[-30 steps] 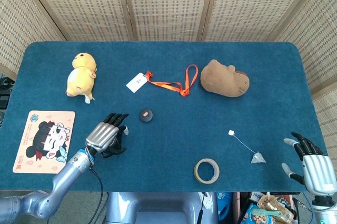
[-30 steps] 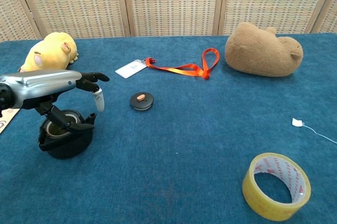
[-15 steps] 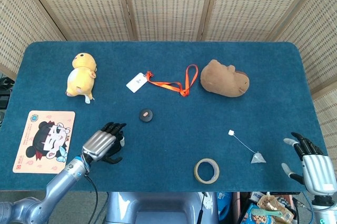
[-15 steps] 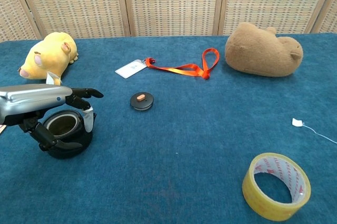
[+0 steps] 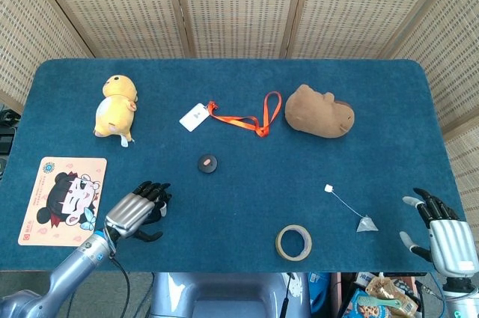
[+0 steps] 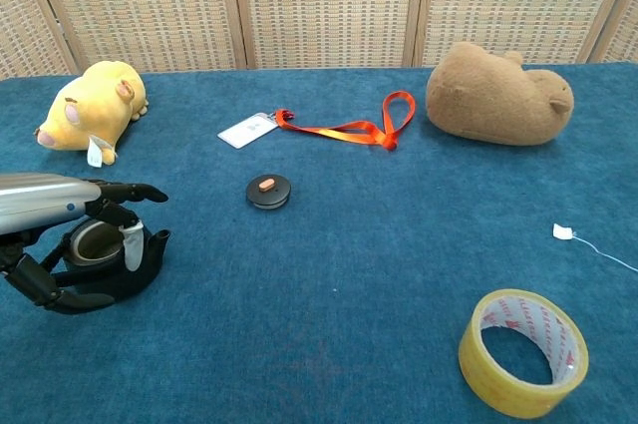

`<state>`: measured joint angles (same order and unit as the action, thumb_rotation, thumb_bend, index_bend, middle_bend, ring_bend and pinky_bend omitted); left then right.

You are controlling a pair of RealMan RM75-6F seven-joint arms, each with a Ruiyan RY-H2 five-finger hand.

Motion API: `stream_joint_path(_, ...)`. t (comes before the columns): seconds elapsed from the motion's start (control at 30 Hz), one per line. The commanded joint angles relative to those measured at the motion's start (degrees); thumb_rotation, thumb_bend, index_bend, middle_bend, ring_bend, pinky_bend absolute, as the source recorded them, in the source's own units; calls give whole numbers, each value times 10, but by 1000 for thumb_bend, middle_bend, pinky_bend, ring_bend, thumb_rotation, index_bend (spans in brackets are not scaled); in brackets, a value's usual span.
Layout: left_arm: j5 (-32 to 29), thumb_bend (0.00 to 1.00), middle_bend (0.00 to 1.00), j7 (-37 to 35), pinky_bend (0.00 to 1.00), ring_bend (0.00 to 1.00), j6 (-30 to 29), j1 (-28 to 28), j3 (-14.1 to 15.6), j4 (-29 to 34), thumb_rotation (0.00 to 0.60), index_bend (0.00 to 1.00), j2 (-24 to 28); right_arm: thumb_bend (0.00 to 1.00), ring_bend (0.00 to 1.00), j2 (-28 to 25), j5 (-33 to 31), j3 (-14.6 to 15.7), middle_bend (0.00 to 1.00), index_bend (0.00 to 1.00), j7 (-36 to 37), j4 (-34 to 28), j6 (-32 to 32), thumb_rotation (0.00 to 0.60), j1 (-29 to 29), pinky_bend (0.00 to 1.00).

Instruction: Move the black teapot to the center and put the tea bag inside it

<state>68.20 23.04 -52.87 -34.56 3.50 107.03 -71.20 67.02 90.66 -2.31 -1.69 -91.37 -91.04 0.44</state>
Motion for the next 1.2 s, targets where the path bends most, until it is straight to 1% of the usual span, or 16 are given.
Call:
stream_joint_path(0.03,8,302,0,2,0,0,-6,6,9,7,427,408,12,366,250,0,0,0,274,321,-1,-1,1,600,1,412)
stream_joint_path(0.3,29,302,0,7,0,0,-29,27,27,14,426,408,42,366,250,2,3,0,274,322,-2,-1,4,600,3,412)
stream_joint_path(0.33,31,302,0,7,0,0,-31,29,29,13,435,408,45,366,250,2,3,0,274,322,-2,-1,4,600,3,411)
stream_joint_path(0.47,55,302,0,8,0,0,-54,40,28,-3,561,408,36,365,250,3,3,0,274,322,-1,0,7,600,5,412)
stream_joint_path(0.53,67,302,0,10,0,0,-65,46,27,-9,596,399,28,365,250,3,3,-1,274,322,-1,0,7,600,5,412)
stream_joint_path(0.7,95,302,0,10,0,0,-96,60,24,-24,600,266,11,365,250,2,1,-1,274,322,1,1,4,600,3,412)
stream_joint_path(1.07,114,302,0,5,0,0,-123,87,27,-46,600,145,-1,365,250,3,-2,-1,273,322,10,7,5,600,2,412)
stream_joint_path(1.2,115,303,0,10,0,0,-150,109,27,-76,600,119,-20,366,250,2,-1,-1,273,322,13,9,6,600,3,412)
